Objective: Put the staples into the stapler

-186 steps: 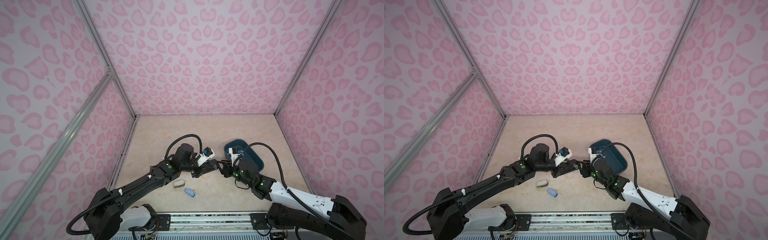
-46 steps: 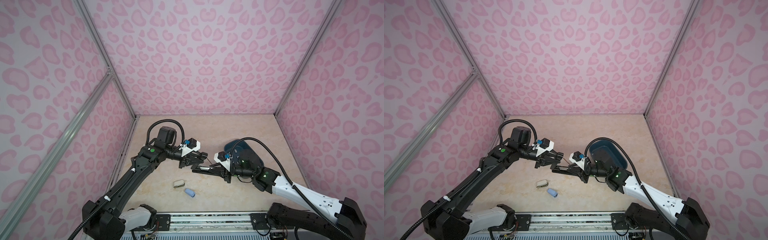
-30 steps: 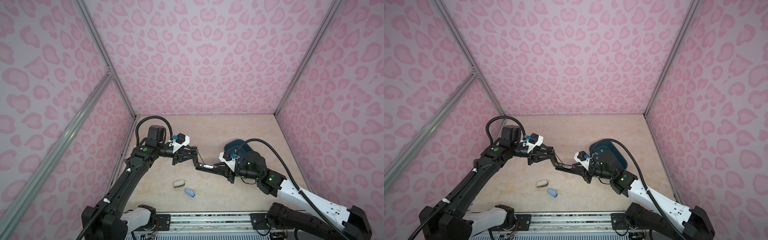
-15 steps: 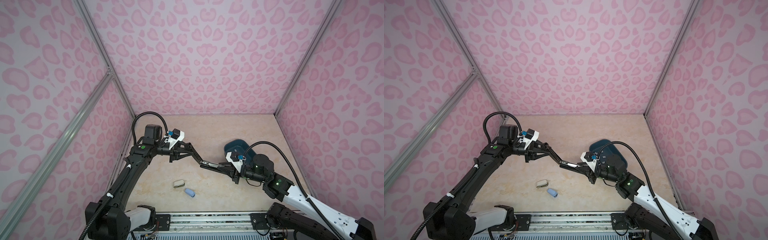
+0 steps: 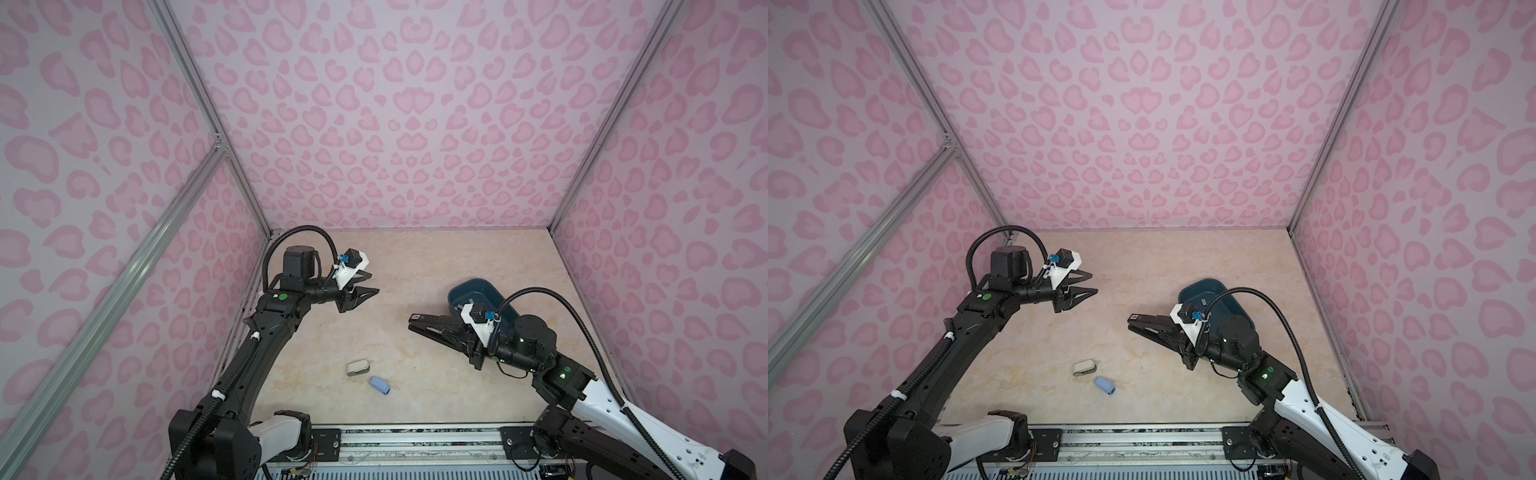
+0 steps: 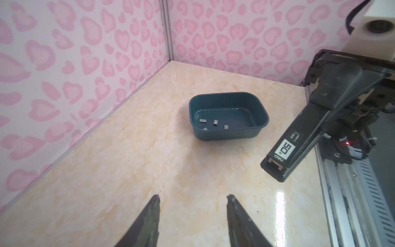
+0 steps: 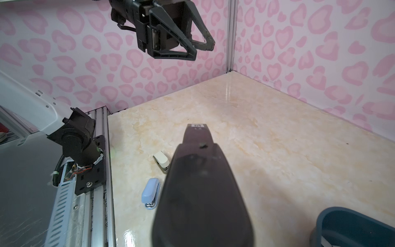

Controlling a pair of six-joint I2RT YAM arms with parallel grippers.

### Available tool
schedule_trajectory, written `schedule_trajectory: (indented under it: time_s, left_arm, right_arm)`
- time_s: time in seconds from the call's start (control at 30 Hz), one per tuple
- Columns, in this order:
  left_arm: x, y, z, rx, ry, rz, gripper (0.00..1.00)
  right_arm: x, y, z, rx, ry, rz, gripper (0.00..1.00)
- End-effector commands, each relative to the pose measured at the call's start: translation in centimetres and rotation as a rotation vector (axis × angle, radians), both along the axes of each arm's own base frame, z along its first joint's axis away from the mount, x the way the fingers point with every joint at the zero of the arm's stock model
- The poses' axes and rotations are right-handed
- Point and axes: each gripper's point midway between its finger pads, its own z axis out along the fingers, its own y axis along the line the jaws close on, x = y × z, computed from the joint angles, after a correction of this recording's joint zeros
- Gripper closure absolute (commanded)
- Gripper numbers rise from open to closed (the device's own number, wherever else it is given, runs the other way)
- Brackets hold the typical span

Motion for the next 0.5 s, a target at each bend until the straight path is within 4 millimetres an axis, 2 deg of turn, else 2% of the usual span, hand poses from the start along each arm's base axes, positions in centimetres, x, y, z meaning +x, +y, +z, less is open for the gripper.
schedule_trajectory:
  time_s: [0.0,0.07,0.17,0.27,0.47]
  left_arm:
    - [0.7,0.4,2.3,-0.029,-0.055,0.065,0.47]
    - [-0.5,0.0,3.9,-0.061,-0.091,0.058,0.47]
    - [-2.5,-1.3,5.4,-0.088,-0.179,0.049,0.44]
    - [-3.9,-3.2,4.6,-0.059,-0.261,0.064,0.4]
    - [-5.6,-6.2,2.8,-0.039,-0.338,0.096,0.39]
  right_arm:
    - [1.0,0.1,1.8,0.038,-0.042,-0.049,1.0]
    - [1.4,0.3,1.4,0.015,-0.033,-0.064,1.0]
    - [1.9,0.6,1.1,0.006,-0.031,-0.079,1.0]
    - [2.4,1.0,1.3,0.003,-0.026,-0.09,1.0]
    - [2.4,2.2,2.0,0.012,-0.031,-0.069,1.0]
